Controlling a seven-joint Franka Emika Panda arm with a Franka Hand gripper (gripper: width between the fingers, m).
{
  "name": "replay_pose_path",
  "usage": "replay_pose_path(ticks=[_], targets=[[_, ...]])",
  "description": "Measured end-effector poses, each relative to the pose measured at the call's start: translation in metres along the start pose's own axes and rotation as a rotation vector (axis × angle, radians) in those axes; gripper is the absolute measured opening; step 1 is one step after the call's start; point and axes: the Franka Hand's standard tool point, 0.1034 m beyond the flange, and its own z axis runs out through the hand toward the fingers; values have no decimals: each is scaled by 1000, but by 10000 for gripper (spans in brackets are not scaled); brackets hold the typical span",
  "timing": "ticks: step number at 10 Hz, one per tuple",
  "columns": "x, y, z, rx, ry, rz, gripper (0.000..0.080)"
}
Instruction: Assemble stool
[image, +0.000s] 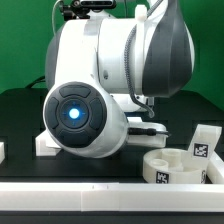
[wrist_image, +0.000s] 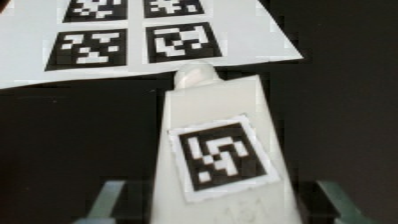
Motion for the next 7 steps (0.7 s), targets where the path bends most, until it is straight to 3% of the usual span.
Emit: replay_pose_path(ticks=[4,5,7], targets=[[-43,-15,-38,-5,25,-22,327],[-47,-18,-44,-7,48,-28,327],[-45,-17,-43,-5,49,-27,327]])
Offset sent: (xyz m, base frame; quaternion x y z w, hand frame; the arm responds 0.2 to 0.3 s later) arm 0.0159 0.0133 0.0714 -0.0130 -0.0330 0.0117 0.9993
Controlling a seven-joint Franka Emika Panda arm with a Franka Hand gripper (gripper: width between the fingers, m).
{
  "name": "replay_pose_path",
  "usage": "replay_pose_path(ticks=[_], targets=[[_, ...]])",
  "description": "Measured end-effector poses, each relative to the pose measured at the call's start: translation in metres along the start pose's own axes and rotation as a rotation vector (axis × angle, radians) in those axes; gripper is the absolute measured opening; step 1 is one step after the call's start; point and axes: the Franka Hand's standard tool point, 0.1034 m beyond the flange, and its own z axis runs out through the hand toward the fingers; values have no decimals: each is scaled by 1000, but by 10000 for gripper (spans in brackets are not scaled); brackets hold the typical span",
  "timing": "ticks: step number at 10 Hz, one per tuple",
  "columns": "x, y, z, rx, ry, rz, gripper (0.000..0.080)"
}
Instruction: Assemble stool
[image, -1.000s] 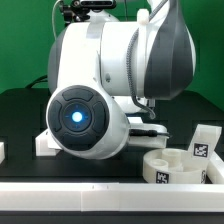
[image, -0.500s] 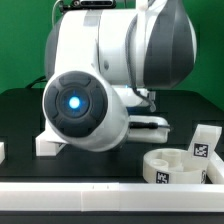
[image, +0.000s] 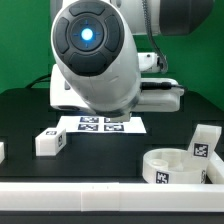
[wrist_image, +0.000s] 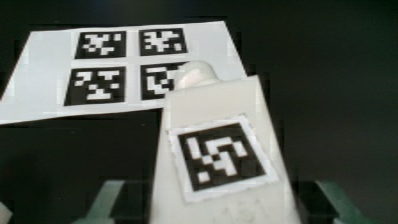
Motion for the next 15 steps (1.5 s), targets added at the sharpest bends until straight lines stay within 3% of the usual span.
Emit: replay_pose_path(ticks=[2,7,15], targets=[[11,-6,-17,3,187,-2,327],[-5,-31,-58,7,509,-3,327],[8,-39,-88,23,1029,-18,327]])
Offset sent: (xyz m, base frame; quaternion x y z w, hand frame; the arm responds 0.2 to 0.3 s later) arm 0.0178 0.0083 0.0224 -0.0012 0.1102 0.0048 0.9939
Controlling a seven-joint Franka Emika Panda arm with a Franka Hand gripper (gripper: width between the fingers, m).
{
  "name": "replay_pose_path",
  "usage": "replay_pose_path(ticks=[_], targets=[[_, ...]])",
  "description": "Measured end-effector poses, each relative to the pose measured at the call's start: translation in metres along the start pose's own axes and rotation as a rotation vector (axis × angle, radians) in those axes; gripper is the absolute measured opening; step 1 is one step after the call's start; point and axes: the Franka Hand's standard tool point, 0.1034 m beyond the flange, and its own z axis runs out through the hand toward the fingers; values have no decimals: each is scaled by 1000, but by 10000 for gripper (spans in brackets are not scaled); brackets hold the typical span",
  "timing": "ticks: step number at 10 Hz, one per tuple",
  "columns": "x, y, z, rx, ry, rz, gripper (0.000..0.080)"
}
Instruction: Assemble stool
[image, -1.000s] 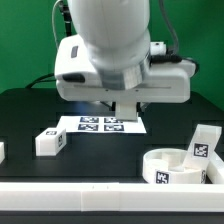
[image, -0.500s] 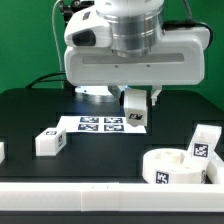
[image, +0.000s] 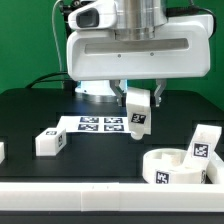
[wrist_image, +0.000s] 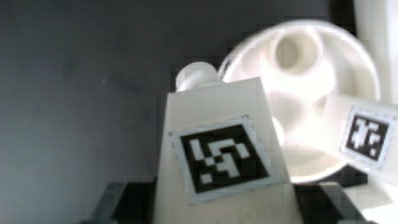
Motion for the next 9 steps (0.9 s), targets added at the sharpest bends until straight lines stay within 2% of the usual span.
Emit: replay_pose_path(ticks=[2,5,8,9], targets=[[6,-2,1,-2,153,-8,327],[8,-13,1,30,191,33,327],[8,-14,1,25,183,24,327],[8,-13,1,32,183,32,327]])
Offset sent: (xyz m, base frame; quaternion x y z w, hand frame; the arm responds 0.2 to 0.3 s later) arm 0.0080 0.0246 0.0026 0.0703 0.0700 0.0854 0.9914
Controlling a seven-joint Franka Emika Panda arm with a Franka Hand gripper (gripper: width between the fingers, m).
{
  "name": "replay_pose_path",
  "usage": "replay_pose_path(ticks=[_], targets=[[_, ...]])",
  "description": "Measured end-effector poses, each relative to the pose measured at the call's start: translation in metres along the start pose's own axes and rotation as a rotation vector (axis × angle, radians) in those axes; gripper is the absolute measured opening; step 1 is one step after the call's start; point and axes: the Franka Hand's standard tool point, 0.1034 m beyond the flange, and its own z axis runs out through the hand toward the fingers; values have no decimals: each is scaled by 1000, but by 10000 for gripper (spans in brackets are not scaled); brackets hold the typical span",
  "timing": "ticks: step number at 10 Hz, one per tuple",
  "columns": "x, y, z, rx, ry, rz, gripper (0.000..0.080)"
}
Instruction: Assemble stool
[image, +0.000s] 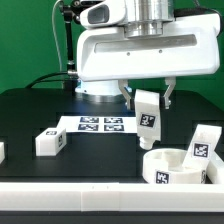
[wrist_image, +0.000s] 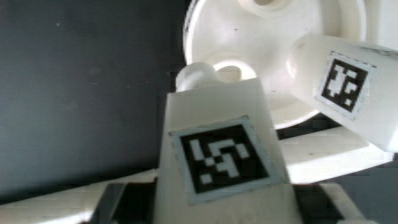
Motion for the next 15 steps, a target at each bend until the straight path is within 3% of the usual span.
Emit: replay_pose_path(ticks=[2,4,8,11,12,15], targets=[[4,4,4,73,-1,130,327],[13,-10,7,112,53,163,327],[13,-10,8,113,57,166,327],[7,-7,9,99,85,166,327],[15,-4,7,74,207,161,327],[7,-8,10,70,212,160,327]])
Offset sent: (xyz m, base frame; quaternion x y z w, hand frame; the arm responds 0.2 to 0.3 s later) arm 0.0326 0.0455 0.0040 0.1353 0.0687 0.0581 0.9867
